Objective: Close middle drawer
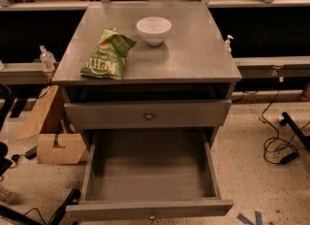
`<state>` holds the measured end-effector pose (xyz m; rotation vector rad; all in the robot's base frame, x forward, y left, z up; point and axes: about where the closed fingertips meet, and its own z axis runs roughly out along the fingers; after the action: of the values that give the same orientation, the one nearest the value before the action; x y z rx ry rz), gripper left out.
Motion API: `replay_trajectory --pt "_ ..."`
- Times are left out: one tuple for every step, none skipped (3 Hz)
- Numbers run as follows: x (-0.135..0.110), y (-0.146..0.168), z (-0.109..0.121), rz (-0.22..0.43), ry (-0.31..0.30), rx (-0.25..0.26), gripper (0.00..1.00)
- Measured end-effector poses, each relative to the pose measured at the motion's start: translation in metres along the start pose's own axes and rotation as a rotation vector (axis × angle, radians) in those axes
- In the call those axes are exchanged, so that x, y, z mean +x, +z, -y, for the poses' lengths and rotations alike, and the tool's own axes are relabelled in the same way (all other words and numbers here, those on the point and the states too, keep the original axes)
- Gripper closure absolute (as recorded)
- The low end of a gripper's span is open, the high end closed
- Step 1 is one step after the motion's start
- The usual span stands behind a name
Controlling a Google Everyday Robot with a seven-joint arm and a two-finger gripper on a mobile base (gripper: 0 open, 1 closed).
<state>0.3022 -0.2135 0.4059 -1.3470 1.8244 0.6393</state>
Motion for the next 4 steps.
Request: replay_trajectory --pt "0.0 0.0 0.0 0.0 0.0 0.0 1.0" --pt "0.007 0.017 0.007 -0.008 0.001 -0.012 1.0" --pt "0.002 0.052 0.041 0.026 -0.027 -0.033 1.0" --pt "-0.006 0.062 0.061 0.038 -0.056 -0.031 1.0"
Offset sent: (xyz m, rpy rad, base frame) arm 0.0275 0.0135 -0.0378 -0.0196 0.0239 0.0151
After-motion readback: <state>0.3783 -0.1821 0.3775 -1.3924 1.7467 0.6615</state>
